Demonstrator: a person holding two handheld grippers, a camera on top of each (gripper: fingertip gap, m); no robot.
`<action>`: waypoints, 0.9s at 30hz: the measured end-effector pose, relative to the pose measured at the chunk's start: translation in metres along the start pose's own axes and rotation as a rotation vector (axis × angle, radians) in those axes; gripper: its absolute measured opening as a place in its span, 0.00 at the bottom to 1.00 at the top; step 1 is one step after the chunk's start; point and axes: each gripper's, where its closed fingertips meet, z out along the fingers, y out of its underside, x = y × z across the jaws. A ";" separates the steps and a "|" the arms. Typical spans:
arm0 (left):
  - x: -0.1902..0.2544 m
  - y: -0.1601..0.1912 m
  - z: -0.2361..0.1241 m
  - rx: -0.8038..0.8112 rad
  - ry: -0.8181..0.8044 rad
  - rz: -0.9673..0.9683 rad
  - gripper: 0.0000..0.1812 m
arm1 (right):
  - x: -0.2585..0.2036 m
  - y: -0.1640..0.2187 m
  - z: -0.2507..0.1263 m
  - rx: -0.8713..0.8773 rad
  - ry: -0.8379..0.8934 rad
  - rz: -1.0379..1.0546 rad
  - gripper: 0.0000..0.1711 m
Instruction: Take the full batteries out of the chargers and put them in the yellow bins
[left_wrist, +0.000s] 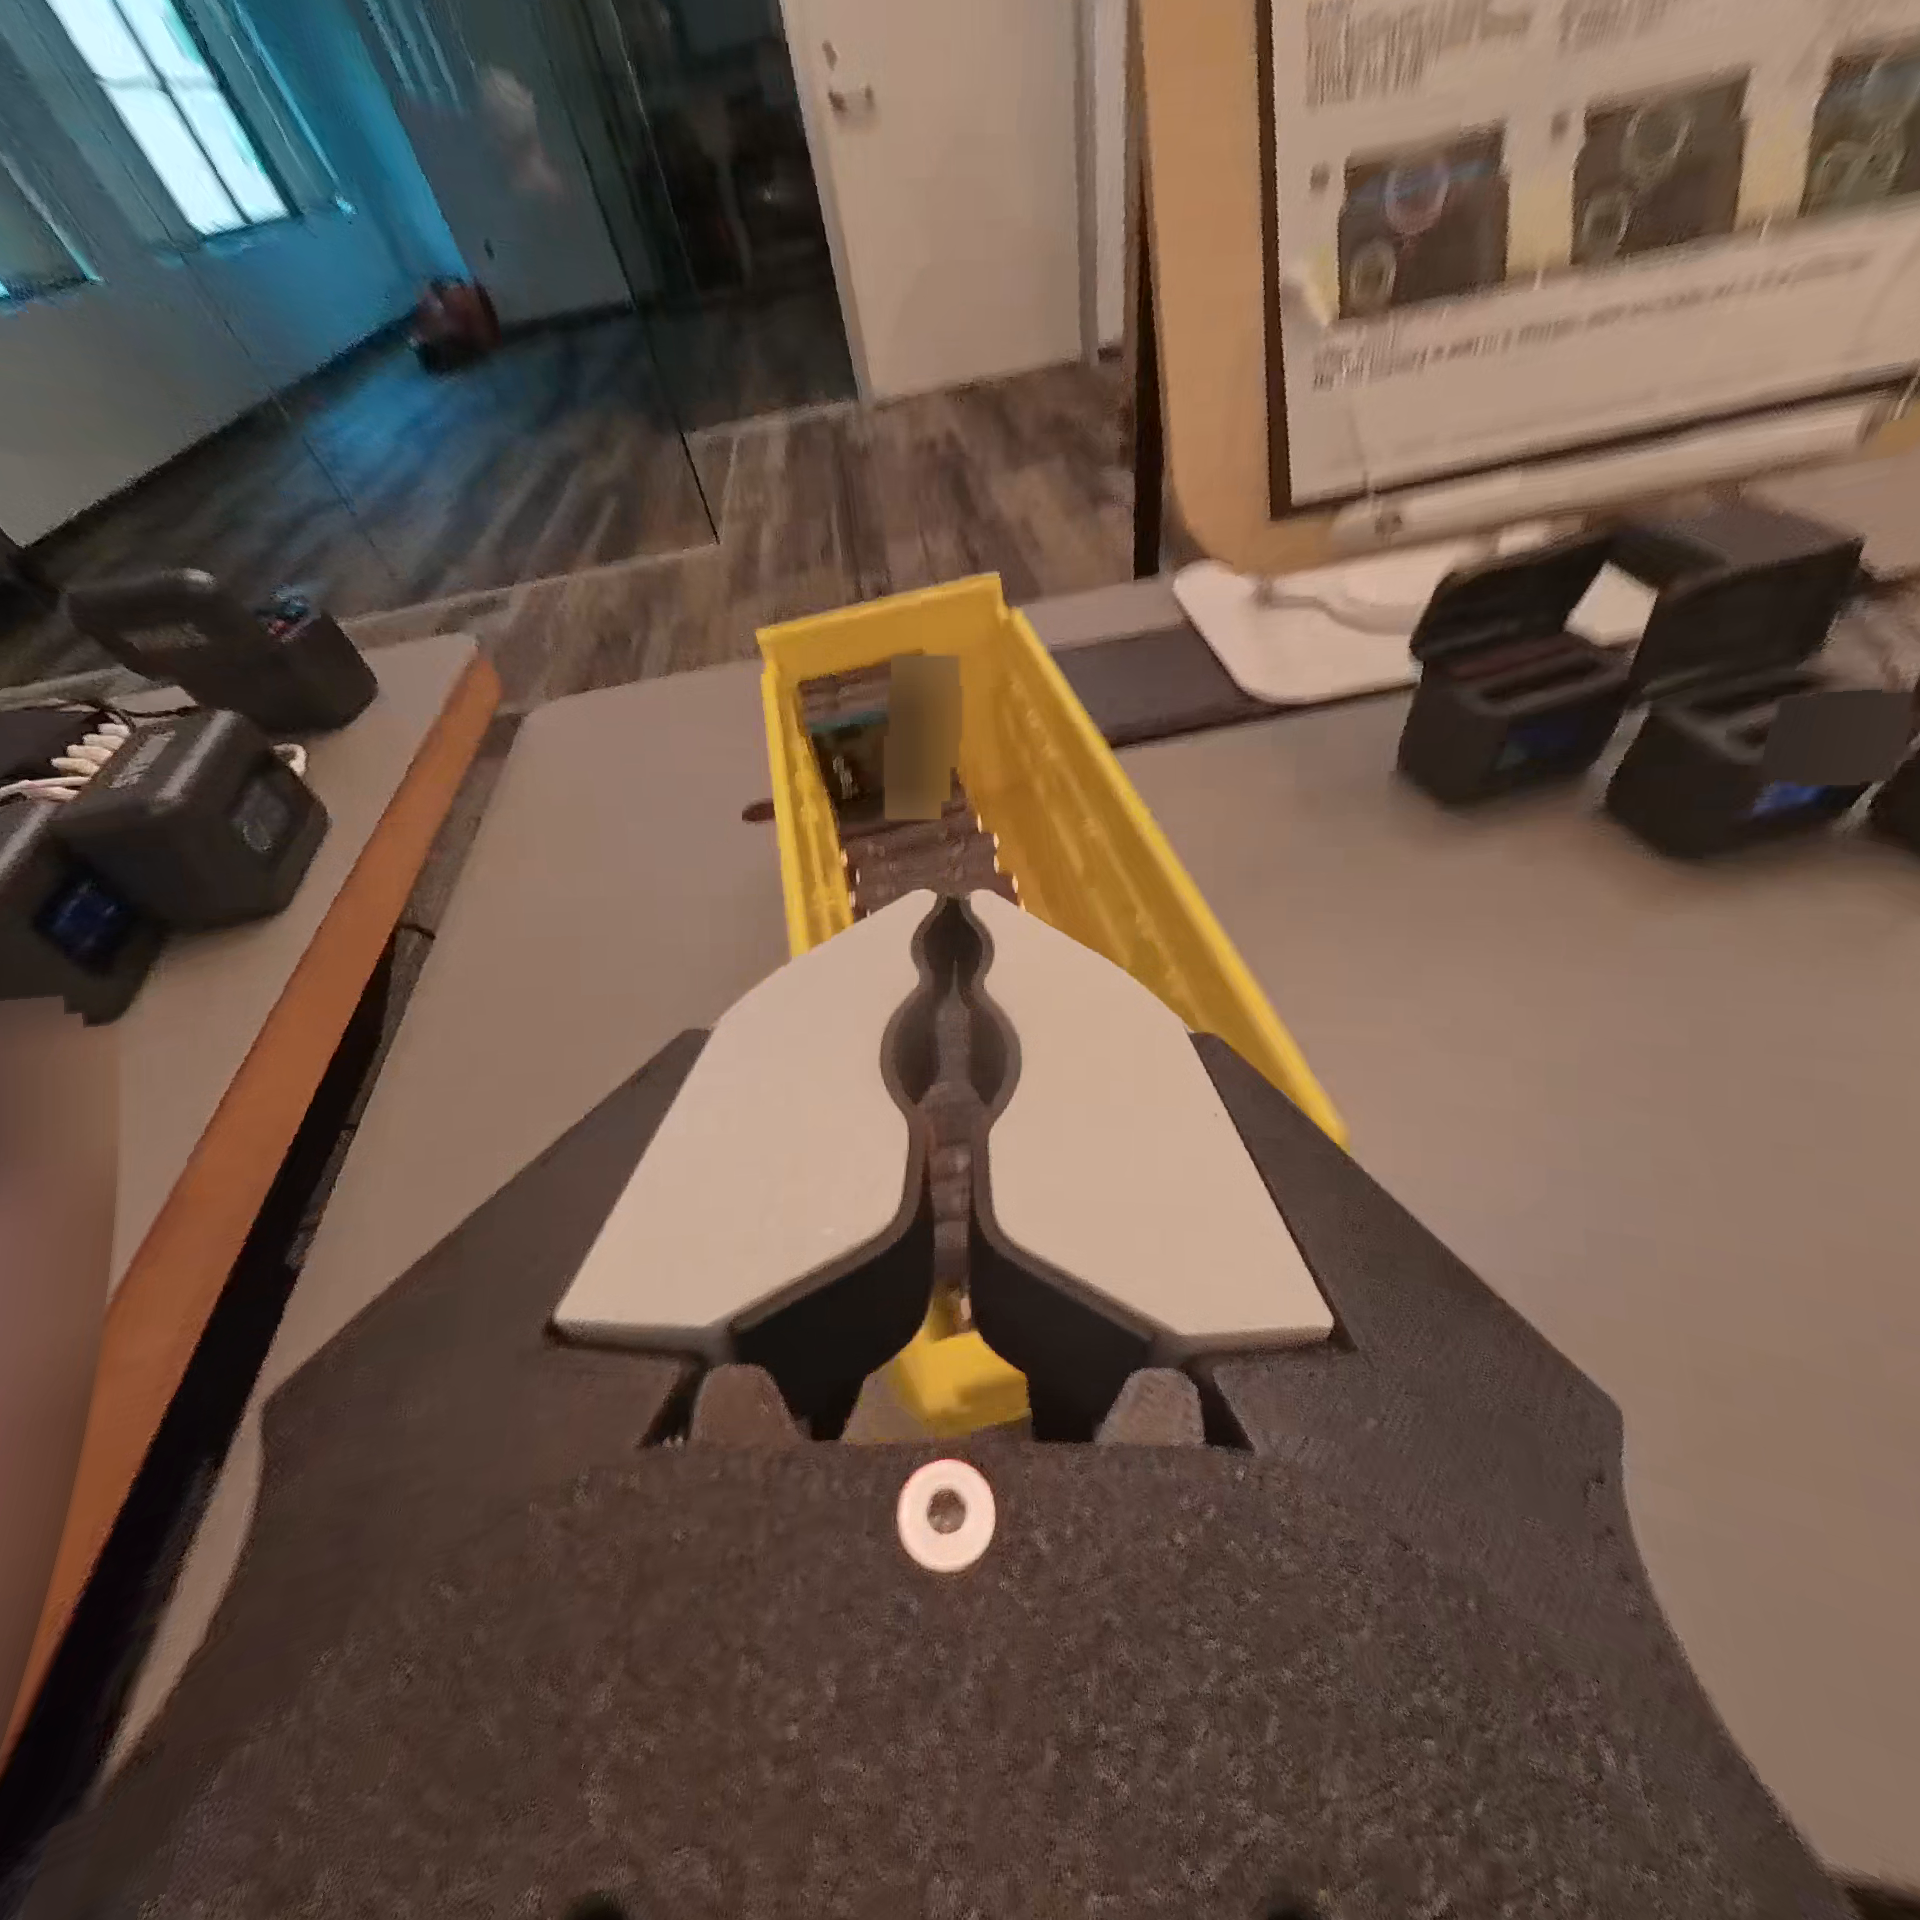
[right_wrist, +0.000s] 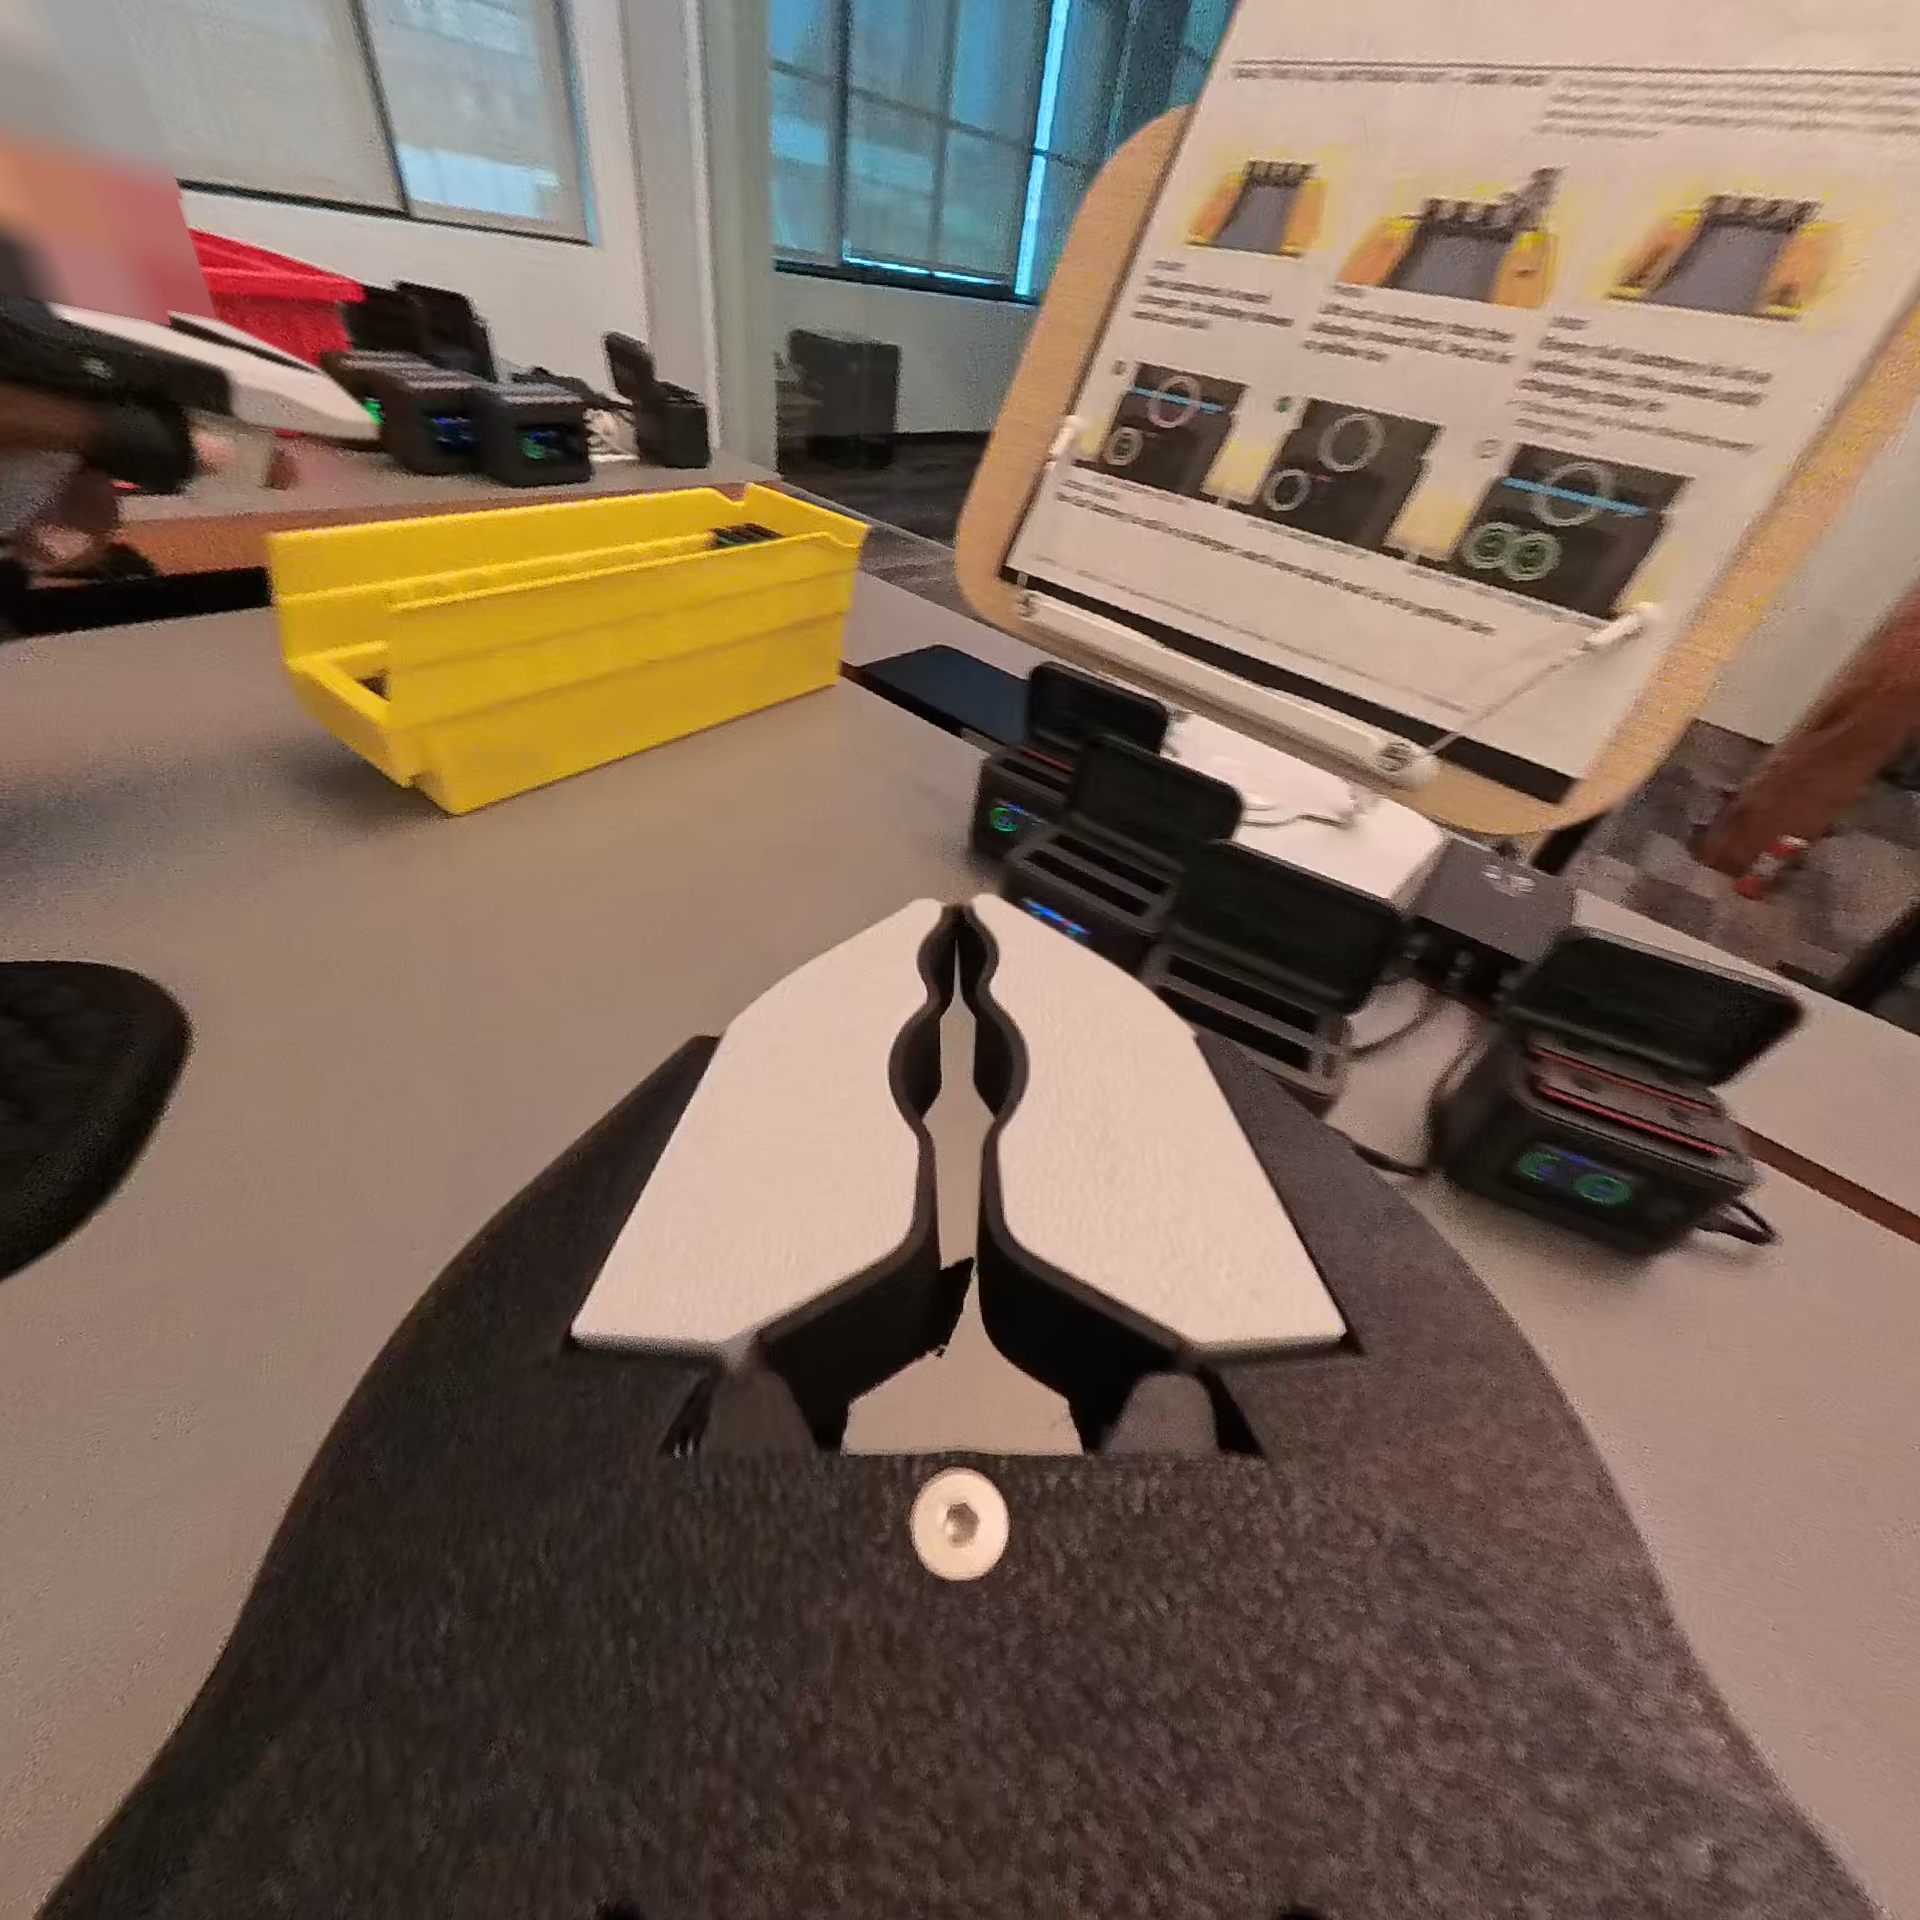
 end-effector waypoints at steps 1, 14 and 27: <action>-0.004 0.005 0.002 -0.051 0.007 0.030 0.00 | -0.008 0.000 0.003 0.001 -0.024 0.009 0.00; -0.025 -0.008 0.069 -0.361 0.200 0.637 0.00 | -0.031 0.043 0.020 -0.049 -0.075 0.065 0.37; -0.034 0.016 0.172 -0.610 0.272 0.890 0.20 | 0.016 0.060 0.016 -0.107 0.090 0.182 0.08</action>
